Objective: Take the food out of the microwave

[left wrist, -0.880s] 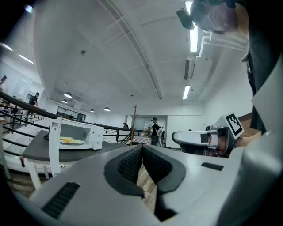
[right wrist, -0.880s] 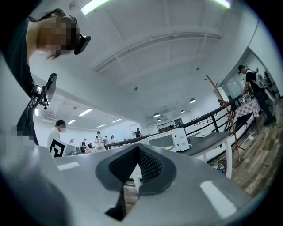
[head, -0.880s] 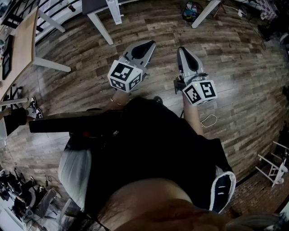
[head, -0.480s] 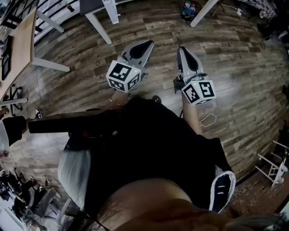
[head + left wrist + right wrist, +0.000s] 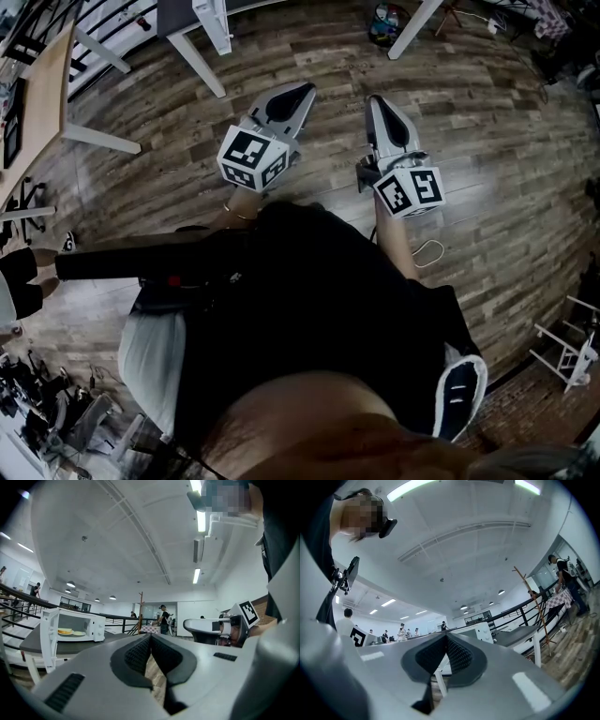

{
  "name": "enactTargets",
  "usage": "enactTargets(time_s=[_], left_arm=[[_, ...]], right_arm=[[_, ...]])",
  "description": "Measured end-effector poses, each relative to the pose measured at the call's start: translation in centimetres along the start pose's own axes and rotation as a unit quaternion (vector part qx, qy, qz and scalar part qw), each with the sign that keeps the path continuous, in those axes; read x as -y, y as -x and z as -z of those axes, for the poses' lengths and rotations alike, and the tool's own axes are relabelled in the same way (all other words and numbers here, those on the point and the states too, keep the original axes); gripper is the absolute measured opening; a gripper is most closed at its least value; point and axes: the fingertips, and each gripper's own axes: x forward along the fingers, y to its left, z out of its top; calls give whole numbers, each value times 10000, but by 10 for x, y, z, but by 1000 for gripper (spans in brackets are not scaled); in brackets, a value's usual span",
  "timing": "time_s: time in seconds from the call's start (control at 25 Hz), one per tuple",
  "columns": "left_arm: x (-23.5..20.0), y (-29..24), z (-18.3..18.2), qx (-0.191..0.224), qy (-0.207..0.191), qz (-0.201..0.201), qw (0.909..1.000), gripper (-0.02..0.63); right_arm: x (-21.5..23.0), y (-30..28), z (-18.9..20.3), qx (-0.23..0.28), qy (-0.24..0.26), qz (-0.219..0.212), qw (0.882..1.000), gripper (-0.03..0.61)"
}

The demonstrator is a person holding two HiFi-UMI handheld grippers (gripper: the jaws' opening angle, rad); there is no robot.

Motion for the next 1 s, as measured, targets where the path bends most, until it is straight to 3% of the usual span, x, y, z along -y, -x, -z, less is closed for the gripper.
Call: enactTargets(time_s=[0.56,1.0], left_arm=[[44,4,6,2,-234,-540,9983,6],[7,26,10,19,-142,-1017,9947,7]], right_arm=[[19,28,-2,-126,-55,-570,9983,0],[8,-8,19,-258,-134,-951,9950,0]])
